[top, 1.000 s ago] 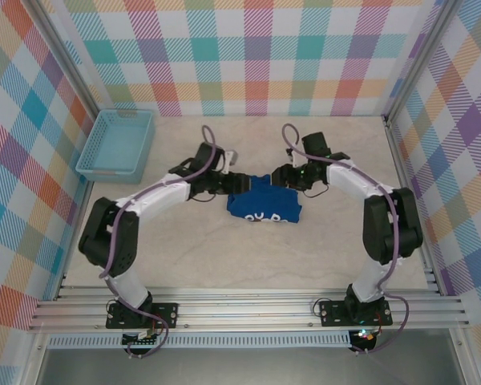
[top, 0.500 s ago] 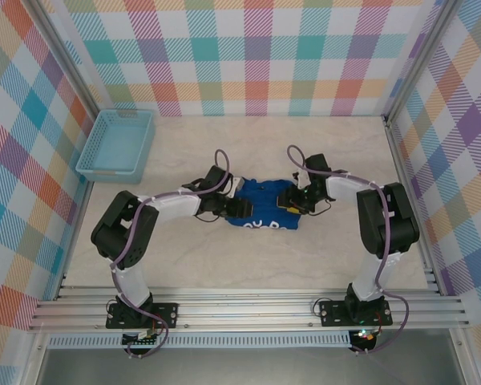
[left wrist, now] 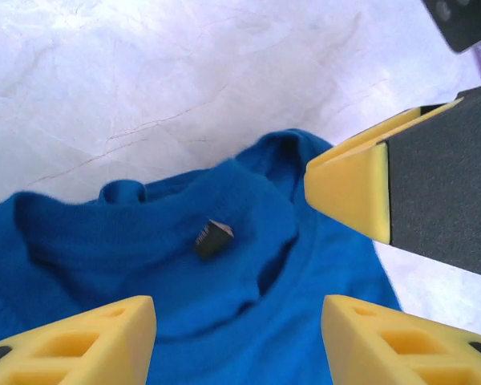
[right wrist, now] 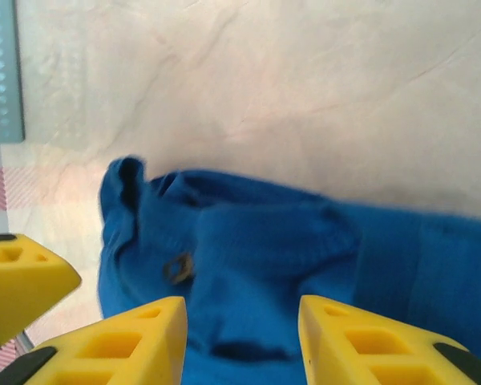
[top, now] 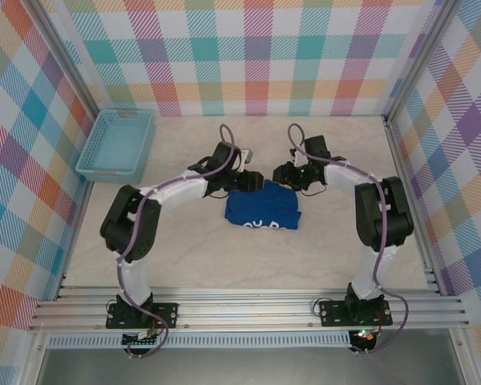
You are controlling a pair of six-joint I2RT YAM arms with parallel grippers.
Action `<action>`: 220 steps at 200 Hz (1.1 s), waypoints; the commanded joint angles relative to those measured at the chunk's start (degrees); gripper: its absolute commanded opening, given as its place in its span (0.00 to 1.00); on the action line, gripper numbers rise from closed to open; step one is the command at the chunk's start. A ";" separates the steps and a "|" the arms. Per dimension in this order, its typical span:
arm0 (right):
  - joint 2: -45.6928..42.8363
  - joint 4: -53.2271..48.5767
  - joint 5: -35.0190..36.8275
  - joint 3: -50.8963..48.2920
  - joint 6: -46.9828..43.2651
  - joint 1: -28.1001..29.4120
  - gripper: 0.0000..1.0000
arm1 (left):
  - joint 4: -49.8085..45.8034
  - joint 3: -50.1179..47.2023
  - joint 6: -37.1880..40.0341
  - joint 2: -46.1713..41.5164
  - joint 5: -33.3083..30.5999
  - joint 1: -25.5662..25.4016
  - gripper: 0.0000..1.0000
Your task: Fold the inside-out t-shirt
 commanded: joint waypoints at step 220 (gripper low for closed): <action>-3.39 -6.21 -0.93 -8.82 -3.80 1.93 0.70 | 3.99 -25.95 -2.52 -10.07 -2.67 0.83 0.62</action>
